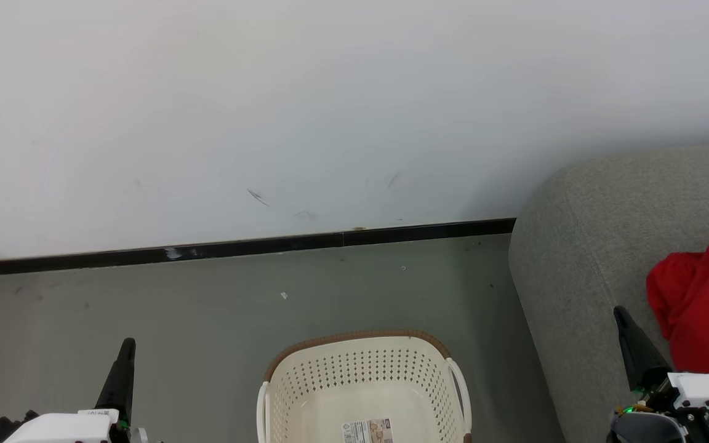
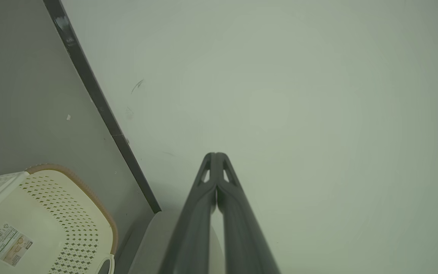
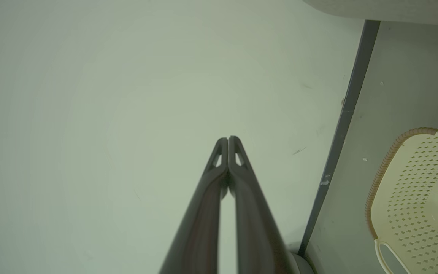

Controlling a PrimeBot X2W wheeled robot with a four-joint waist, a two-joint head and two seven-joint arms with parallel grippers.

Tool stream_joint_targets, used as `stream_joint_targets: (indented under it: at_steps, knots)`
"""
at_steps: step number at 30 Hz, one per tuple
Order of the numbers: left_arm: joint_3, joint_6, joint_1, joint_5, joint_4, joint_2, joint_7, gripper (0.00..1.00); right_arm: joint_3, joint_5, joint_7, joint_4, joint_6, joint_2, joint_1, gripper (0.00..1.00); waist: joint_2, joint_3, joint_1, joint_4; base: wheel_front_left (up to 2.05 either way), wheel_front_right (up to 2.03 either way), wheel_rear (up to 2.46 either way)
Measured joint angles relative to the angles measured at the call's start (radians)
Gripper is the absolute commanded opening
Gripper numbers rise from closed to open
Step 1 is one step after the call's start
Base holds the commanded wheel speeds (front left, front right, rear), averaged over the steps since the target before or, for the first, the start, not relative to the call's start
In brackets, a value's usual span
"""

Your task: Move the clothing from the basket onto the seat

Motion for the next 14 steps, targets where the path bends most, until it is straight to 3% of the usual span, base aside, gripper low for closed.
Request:
stream_joint_targets:
  at_steps: [14]
  knots:
    - [0.001, -0.004, 0.0, 0.0, 0.002, 0.0, 0.004, 0.0, -0.005, 0.0, 0.0, 0.0, 0.0, 0.0, 0.0, 0.0, 0.0, 0.0, 0.0, 0.0, 0.0, 0.0, 0.0]
